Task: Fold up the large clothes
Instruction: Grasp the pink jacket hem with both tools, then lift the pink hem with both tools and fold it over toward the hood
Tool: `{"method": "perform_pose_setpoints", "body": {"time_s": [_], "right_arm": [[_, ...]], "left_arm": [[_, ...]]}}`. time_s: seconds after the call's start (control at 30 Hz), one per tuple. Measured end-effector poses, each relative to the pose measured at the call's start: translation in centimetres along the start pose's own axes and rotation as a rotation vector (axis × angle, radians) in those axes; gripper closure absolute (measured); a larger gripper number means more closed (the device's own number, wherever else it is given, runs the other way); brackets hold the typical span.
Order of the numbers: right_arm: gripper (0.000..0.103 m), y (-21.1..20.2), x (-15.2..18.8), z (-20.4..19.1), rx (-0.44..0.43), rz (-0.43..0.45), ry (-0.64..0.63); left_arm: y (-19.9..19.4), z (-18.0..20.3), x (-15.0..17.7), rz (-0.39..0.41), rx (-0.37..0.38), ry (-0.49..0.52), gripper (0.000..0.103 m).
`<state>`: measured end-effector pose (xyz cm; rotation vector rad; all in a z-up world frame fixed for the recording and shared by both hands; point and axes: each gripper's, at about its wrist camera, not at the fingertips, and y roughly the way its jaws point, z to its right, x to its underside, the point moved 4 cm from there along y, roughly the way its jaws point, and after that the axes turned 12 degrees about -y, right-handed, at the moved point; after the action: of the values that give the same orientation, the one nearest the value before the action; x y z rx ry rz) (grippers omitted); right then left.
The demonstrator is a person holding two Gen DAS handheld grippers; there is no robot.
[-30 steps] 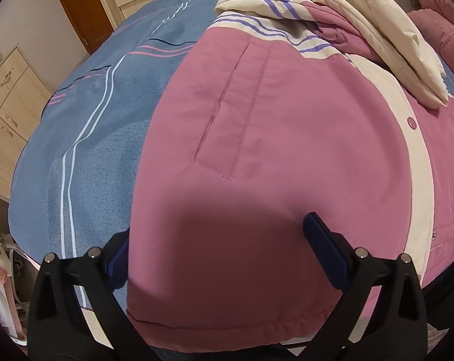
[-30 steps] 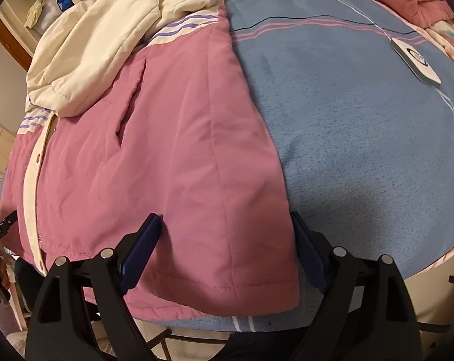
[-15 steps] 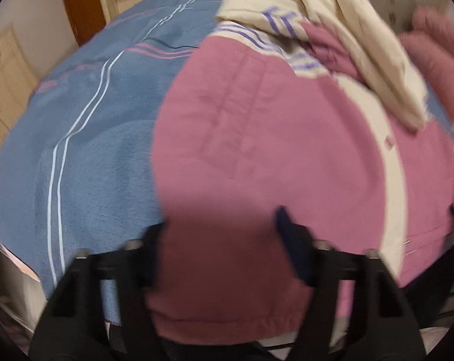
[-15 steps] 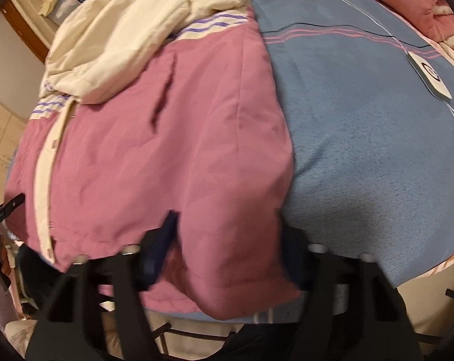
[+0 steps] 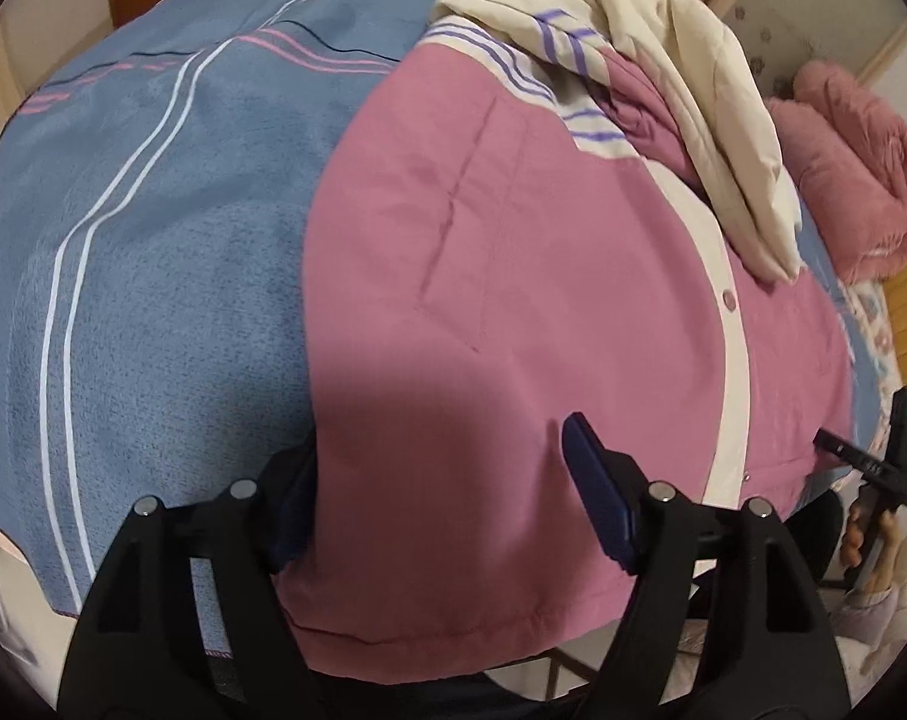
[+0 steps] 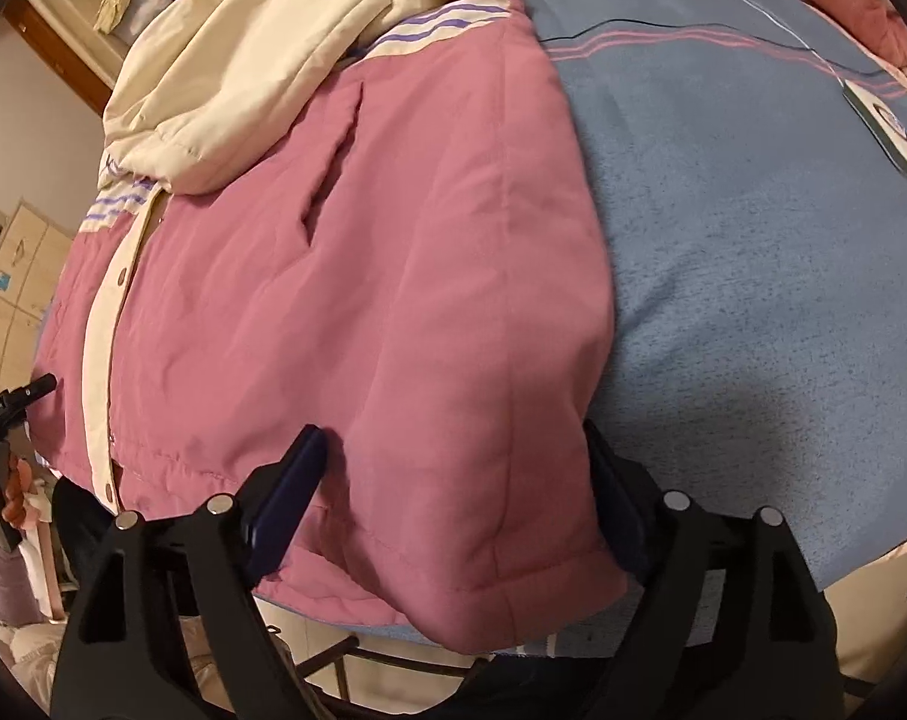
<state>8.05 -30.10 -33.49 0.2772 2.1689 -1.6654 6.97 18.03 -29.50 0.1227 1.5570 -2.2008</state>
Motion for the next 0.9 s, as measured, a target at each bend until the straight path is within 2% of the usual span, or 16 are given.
{"method": "perform_pose_setpoints", "body": {"time_s": [0.03, 0.07, 0.1, 0.13, 0.17, 0.27, 0.33, 0.4, 0.5, 0.57, 0.63, 0.67, 0.73, 0.77, 0.83, 0.9], "right_arm": [[0.052, -0.2, 0.0, 0.0, -0.027, 0.004, 0.004], [0.068, -0.5, 0.0, 0.1, -0.095, 0.012, 0.028], [0.073, -0.7, 0.0, 0.3, -0.178, 0.02, 0.061], [0.08, -0.9, -0.1, 0.4, -0.226, 0.029, 0.079], [0.083, -1.1, -0.3, 0.7, -0.293, 0.042, 0.099], [0.087, -2.1, -1.3, 0.6, -0.456, 0.098, 0.127], [0.087, -3.9, -2.8, 0.4, -0.587, 0.198, 0.132], [0.087, -6.0, -5.3, 0.2, -0.688, 0.3, 0.132], [0.088, -8.3, -9.6, -0.2, -0.732, 0.404, 0.106], [0.088, -9.5, -14.1, -0.8, -0.73, 0.472, 0.073], [0.088, -9.9, -18.1, -0.4, -0.728, 0.516, 0.072], [0.088, -9.8, -20.3, 0.0, -0.722, 0.534, 0.089], [0.088, -9.4, -24.5, 1.2, -0.69, 0.572, 0.146], [0.088, -8.9, -26.9, 2.4, -0.678, 0.59, 0.192], [0.089, -6.9, -31.2, 4.8, -0.656, 0.613, 0.303], [0.088, -5.3, -34.0, 7.0, -0.618, 0.622, 0.376]], "left_arm": [[-0.1, 0.0, -0.1, -0.007, 0.01, -0.001, 0.056], [-0.2, -0.1, -0.2, -0.023, 0.043, -0.012, 0.066], [-0.3, -0.3, -0.3, -0.038, 0.083, -0.028, 0.078], [-0.4, -0.4, -0.5, -0.06, 0.146, -0.05, 0.084], [-0.6, -0.4, -0.6, -0.069, 0.187, -0.063, 0.085], [-2.4, 0.5, -1.7, -0.071, 0.41, -0.1, 0.088], [-4.3, 1.4, -3.3, -0.038, 0.567, -0.119, 0.088], [-5.9, 2.7, -5.1, 0.0, 0.639, -0.115, 0.088], [-7.1, 5.7, -8.9, 0.017, 0.699, -0.089, 0.088], [-7.9, 7.6, -11.2, 0.031, 0.707, -0.066, 0.088], [-8.9, 9.9, -15.3, 0.074, 0.727, -0.052, 0.088], [-9.2, 10.6, -17.1, 0.092, 0.741, -0.064, 0.088], [-9.0, 10.8, -22.2, 0.103, 0.767, -0.156, 0.087], [-8.1, 10.9, -25.5, 0.101, 0.75, -0.221, 0.087], [-6.5, 10.8, -29.7, 0.103, 0.683, -0.291, 0.087], [-3.8, 10.5, -34.5, 0.097, 0.619, -0.356, 0.086]]}}
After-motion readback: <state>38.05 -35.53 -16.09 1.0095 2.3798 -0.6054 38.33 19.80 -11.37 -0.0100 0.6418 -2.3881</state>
